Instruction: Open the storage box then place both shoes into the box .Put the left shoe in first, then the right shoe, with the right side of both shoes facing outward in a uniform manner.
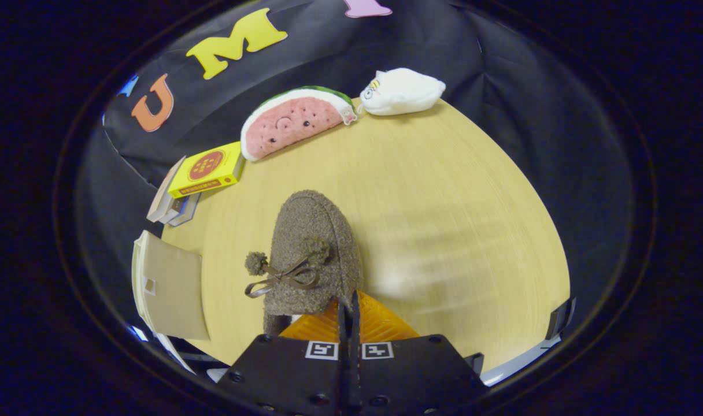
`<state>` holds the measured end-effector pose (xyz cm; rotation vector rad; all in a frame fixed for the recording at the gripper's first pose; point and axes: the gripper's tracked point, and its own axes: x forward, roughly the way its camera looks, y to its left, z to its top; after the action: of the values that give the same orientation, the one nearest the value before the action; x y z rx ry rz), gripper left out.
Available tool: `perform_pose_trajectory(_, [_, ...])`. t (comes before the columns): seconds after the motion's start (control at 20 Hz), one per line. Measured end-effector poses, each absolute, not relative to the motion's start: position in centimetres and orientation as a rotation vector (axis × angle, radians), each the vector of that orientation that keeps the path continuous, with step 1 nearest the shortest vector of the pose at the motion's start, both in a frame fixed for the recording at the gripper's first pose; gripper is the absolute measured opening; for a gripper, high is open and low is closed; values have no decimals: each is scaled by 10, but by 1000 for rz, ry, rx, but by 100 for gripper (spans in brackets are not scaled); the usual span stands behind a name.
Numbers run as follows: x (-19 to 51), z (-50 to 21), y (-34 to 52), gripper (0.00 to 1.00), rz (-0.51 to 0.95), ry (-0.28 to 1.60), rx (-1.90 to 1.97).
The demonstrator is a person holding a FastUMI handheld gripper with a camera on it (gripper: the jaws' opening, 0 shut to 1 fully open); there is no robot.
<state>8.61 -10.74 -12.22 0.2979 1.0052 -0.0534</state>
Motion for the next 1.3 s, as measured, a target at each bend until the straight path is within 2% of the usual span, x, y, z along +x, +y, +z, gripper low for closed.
perform_pose_trajectory(0.4, [95,-27,77,0,99,900,302])
perform_pose_trajectory(0.65, [97,7,202,0,204,876,314])
perform_pose_trajectory(0.95, [99,-12,293,0,216,890,314])
perform_pose_trajectory(1.3, [91,-52,305,0,120,891,294])
